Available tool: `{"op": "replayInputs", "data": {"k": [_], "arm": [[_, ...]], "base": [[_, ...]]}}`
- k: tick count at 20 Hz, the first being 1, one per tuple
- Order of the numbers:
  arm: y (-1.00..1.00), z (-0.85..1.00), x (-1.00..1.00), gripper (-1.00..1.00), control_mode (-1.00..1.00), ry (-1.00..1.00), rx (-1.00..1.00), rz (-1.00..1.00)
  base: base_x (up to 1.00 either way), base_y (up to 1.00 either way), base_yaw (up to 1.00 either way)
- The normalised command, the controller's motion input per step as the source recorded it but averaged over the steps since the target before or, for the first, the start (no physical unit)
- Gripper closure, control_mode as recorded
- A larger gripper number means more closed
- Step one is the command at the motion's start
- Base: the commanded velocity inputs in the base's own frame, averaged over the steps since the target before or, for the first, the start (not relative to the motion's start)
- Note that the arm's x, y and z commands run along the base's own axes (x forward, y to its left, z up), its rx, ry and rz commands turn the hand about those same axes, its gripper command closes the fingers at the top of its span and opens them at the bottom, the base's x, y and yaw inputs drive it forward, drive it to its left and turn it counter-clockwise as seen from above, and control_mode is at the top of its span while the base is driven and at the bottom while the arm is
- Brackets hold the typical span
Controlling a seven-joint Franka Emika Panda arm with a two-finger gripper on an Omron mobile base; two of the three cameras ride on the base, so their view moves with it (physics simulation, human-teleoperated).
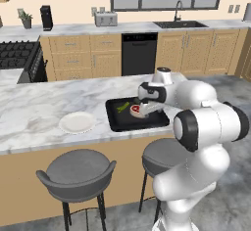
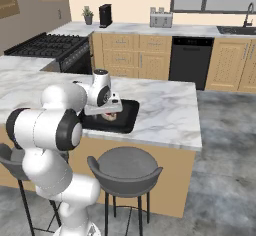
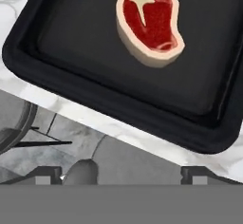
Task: Create a steak meal by picking up the steak and asparagus from the tray and placing them on the plate. Leave the bell pepper on the tray.
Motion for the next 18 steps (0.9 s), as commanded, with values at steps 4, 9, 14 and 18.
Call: {"op": "replayInputs", "data": {"k": [4,9,14,18], "arm": [[0.0,-0.32,0.42,-1.0,-1.0,0.02,0.0,0.04],[0.0,-0.28,0.37,-1.0,-1.0,0.0,0.0,0.04],[0.0,-0.31,0.36,-1.0,-1.0,0.0,0.0,0.04],[0.0,-0.31,0.36,-1.0,-1.0,0.0,0.0,0.04]], "base": [[0.0,0.0,0.0],[0.0,0.0,0.0],[0.0,0.0,0.0],[0.0,0.0,0.0]]}}
